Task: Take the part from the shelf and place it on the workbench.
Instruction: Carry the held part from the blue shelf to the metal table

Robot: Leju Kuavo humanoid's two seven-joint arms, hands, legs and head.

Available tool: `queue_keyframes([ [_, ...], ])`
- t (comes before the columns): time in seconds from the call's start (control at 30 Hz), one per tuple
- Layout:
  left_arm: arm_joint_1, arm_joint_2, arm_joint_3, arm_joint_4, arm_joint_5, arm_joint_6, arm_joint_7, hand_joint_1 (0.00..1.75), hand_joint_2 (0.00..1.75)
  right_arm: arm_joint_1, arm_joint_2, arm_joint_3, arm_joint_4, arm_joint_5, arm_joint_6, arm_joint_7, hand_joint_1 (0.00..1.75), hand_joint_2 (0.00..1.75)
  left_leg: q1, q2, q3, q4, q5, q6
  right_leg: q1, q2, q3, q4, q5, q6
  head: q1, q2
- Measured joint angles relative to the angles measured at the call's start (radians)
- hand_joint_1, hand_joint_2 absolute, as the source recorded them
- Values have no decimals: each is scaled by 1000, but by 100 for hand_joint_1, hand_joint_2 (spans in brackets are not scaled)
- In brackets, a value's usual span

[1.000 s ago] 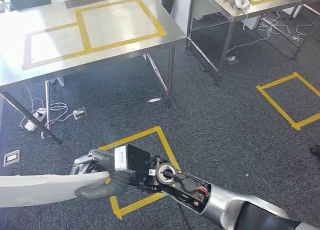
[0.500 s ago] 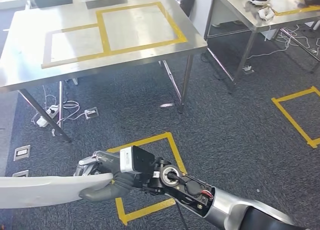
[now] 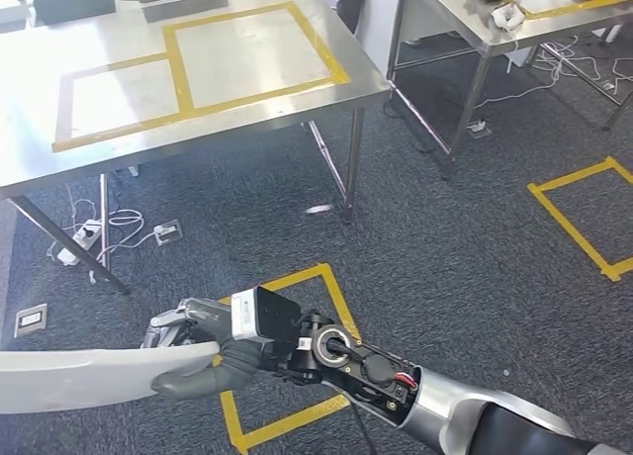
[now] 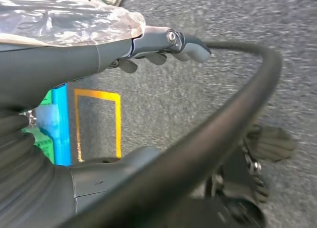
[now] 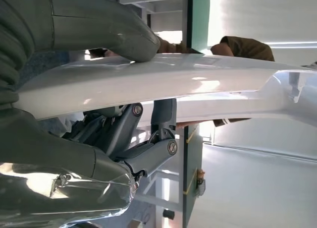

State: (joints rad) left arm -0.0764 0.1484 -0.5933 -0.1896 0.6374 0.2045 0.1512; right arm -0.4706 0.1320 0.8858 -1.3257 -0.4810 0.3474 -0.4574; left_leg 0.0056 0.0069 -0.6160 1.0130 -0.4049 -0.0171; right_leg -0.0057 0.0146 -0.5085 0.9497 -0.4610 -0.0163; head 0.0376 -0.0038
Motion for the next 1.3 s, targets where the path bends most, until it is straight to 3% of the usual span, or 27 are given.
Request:
queue_keyframes([
  [0.07, -3, 1, 0, 0, 0, 1, 0, 0, 175, -1, 0, 0, 0, 0, -1, 0, 175, 175, -4, -1, 25, -59, 12, 7, 3, 1, 3, 0, -8, 9, -1, 0],
  [0.2, -2, 0, -1, 0, -2, 2, 0, 0, 175, 1, 0, -1, -3, 2, -9, 1, 175, 175, 2, -1, 41, -71, 1, 23, 4, -2, -1, 24, -34, 29, 3, 0],
  [0.23, -2, 0, -2, 0, -2, 2, 0, 0, 175, 2, 0, -2, -4, 2, -11, 2, 175, 175, 5, 0, 49, -74, -2, 28, 4, -4, -21, 69, -56, 33, 6, 0],
  [0.3, -2, 0, -3, 0, -3, 2, 0, 0, 175, 5, -1, -3, -5, 2, -15, 3, 175, 175, 5, 1, 61, -75, -11, 36, 1, -6, -94, 212, -111, 39, 13, 0],
  [0.33, -2, 0, -4, 0, -4, 2, 0, 0, 175, 9, -2, -4, -5, 2, -17, 4, 175, 175, 4, 0, 67, -75, -16, 38, 1, -6, -133, 277, -129, 40, 15, 0],
  [0.37, -1, 0, -5, 0, -5, 2, 0, 0, 175, 12, -3, -4, -5, 3, -19, 5, 175, 175, 3, 0, 73, -75, -21, 38, 1, -6, -159, 310, -128, 41, 16, 0],
  [0.4, 0, 0, -6, 0, -5, 2, 0, 0, 175, 15, -4, -4, -5, 4, -21, 6, 175, 175, 3, -1, 82, -75, -28, 37, 1, -6, -166, 304, -106, 40, 18, 0],
  [0.43, 1, 0, -6, 0, -5, 2, 0, 0, 175, 16, -5, -4, -5, 4, -22, 7, 175, 175, 3, -1, 93, -75, -35, 35, 1, -7, -152, 257, -65, 38, 21, 0],
  [0.5, 1, -1, -7, 0, -6, 2, -2, 0, 175, 16, -6, -5, -6, 5, -24, 8, 175, 175, 2, -2, 115, -75, -51, 29, 2, -7, -96, 114, 21, 29, 24, 0],
  [0.53, 0, -1, -7, 0, -7, 2, -3, 0, 175, 16, -6, -6, -7, 5, -24, 8, 175, 175, 1, -3, 120, -74, -57, 25, 4, -7, -70, 59, 42, 25, 23, 0],
  [0.57, -2, -1, -8, 0, -7, 2, -4, 0, 175, 16, -7, -7, -9, 5, -24, 10, 175, 175, 0, -3, 121, -73, -61, 21, 6, -7, -54, 29, 47, 20, 23, 0],
  [0.7, -8, 2, -10, 0, 0, 3, -5, 0, 175, 20, -7, -8, -14, 4, -25, 18, 175, 175, -2, -1, 120, -74, -67, 6, 6, -3, -41, 8, 35, 9, 21, 0],
  [0.77, -9, 2, -12, 0, 4, 4, -6, 0, 175, 19, -6, -9, -17, 2, -24, 18, 175, 175, -2, -2, 101, -26, -94, -4, 0, -4, -27, -5, 34, 1, 15, 0],
  [0.8, -9, 3, -14, 0, 5, 4, -6, 0, 175, 18, -6, -9, -19, 2, -23, 18, 175, 175, 0, -2, 70, 31, -118, -8, -2, -5, -21, -10, 33, -3, 11, 0],
  [0.87, -9, 3, -15, 0, 9, 5, -8, 0, 175, 17, -6, -8, -19, 2, -23, 18, 175, 175, 3, -3, -20, 173, -159, -16, -2, -7, -16, -12, 27, -9, 5, 0],
  [0.9, -8, 3, -15, 0, 11, 6, -8, 0, 175, 17, -6, -8, -19, 2, -22, 18, 175, 175, 5, -3, -57, 219, -160, -18, -2, -7, -13, -12, 23, -10, 5, 0],
  [0.93, -5, 3, -16, 0, 14, 7, -8, 0, 175, 17, -6, -8, -19, 2, -22, 18, 175, 175, 6, -3, -75, 227, -141, -19, -2, -6, -8, -12, 19, -10, 4, 0],
  [0.97, -4, 4, -16, 0, 16, 9, -8, 0, 175, 17, -6, -7, -19, 2, -22, 17, 175, 175, 7, -2, -73, 192, -103, -19, -2, -4, -1, -12, 14, -10, 4, 0],
  [1.03, -2, 6, -16, 0, 19, 11, -8, 0, 175, 15, -6, -7, -19, 2, -22, 15, 175, 175, 8, -2, -24, 51, -12, -15, -1, -2, 14, -11, 1, -4, 2, 0],
  [1.07, -3, 7, -17, 0, 19, 11, -8, 0, 175, 13, -5, -7, -19, 2, -22, 15, 175, 175, 6, -2, 1, -12, 16, -11, 1, -2, 19, -10, -6, 0, 1, 0],
  [1.13, -5, 8, -18, 0, 21, 12, -5, 0, 175, 7, -5, -6, -19, 1, -21, 13, 175, 175, 2, -3, 23, -63, 22, -1, 5, -1, 23, -10, -17, 10, 0, 0],
  [1.23, -5, 9, -20, 0, 27, 15, 4, 0, 175, 1, -5, -3, -19, -8, -13, 9, 175, 175, 4, -4, 32, -69, 12, 15, 3, -3, 23, -1, -34, 25, 1, 0],
  [1.3, -5, 9, -21, 0, 34, 16, 8, 0, 175, -4, -5, -1, -18, -15, -6, 4, 175, 175, 8, -3, 44, -74, 6, 27, 1, -5, -13, 82, -76, 34, 7, 0],
])
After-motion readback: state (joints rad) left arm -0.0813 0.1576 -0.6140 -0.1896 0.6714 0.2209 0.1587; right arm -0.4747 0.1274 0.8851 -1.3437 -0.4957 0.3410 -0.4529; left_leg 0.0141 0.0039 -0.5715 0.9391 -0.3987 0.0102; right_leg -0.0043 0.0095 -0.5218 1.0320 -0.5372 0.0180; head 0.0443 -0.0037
